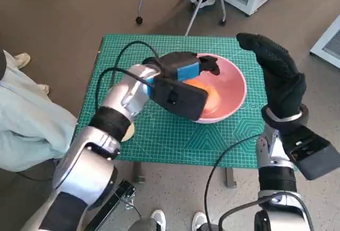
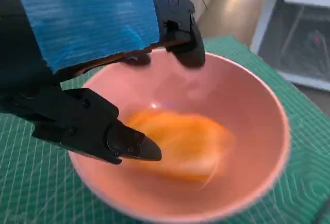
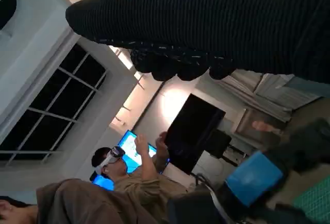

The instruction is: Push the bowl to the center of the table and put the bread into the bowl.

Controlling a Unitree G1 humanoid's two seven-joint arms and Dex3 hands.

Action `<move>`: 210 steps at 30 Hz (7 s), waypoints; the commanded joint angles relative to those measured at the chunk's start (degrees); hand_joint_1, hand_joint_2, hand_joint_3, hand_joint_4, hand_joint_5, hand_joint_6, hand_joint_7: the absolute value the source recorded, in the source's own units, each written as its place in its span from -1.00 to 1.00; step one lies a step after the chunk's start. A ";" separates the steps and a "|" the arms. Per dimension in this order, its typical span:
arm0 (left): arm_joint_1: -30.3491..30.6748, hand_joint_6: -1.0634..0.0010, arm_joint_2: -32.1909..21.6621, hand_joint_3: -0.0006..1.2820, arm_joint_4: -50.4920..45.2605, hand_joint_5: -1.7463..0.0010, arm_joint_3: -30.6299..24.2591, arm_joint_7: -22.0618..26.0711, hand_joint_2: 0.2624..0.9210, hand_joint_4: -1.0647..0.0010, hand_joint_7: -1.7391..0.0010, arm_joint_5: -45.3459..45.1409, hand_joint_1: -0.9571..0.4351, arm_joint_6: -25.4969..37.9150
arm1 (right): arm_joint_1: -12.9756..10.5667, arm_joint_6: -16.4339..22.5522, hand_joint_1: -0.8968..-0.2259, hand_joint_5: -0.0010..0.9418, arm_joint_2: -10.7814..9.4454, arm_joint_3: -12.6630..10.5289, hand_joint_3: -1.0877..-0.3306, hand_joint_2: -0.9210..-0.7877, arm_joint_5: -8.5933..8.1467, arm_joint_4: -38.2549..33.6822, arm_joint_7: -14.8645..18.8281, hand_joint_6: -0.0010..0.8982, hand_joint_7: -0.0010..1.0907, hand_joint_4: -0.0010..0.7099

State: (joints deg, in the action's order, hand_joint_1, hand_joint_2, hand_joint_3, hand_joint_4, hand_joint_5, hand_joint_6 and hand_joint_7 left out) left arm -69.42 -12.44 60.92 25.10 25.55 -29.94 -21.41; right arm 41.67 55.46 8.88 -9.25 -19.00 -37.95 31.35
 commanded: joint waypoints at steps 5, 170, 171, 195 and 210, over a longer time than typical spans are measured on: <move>8.07 1.00 -8.97 -0.88 -17.99 0.99 -7.16 4.60 0.63 0.99 0.49 8.50 0.14 -4.71 | -1.06 -1.21 0.03 -1.00 -0.20 -0.14 0.20 -1.00 -0.35 0.01 -0.03 -0.87 0.51 0.03; 14.23 0.35 6.70 -0.73 -10.58 0.83 -24.39 -16.82 1.00 0.06 0.37 28.28 -0.28 -16.50 | 3.08 -4.06 0.19 -0.98 0.45 -3.90 0.02 -1.00 9.65 3.38 -16.55 -0.91 0.44 0.05; 15.41 0.37 7.43 -0.71 -13.01 0.85 -25.28 -16.90 1.00 0.07 0.40 29.96 -0.29 -16.96 | 3.22 -4.43 0.19 -0.98 0.45 -3.70 0.00 -1.00 10.26 3.88 -17.29 -0.91 0.43 0.05; 27.00 0.83 7.13 -0.52 -41.38 0.97 -29.26 -10.58 1.00 0.33 0.14 42.41 -0.22 -6.34 | 5.83 -9.10 -0.01 -1.00 2.81 0.31 -0.04 -1.00 14.50 5.97 -19.67 -0.89 0.34 0.00; 28.85 0.74 7.84 -0.58 -44.92 0.98 -29.93 -10.69 1.00 0.34 0.19 42.15 -0.21 -5.53 | 5.37 -10.42 -0.05 -1.00 3.22 1.11 -0.02 -1.00 14.18 6.20 -19.14 -0.89 0.32 -0.02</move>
State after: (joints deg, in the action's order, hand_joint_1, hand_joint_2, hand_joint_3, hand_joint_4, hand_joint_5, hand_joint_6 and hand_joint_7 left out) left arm -41.27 -4.63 16.81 -4.56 14.64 11.70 -26.88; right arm 47.70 45.73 11.43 -8.45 -4.83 -31.87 12.02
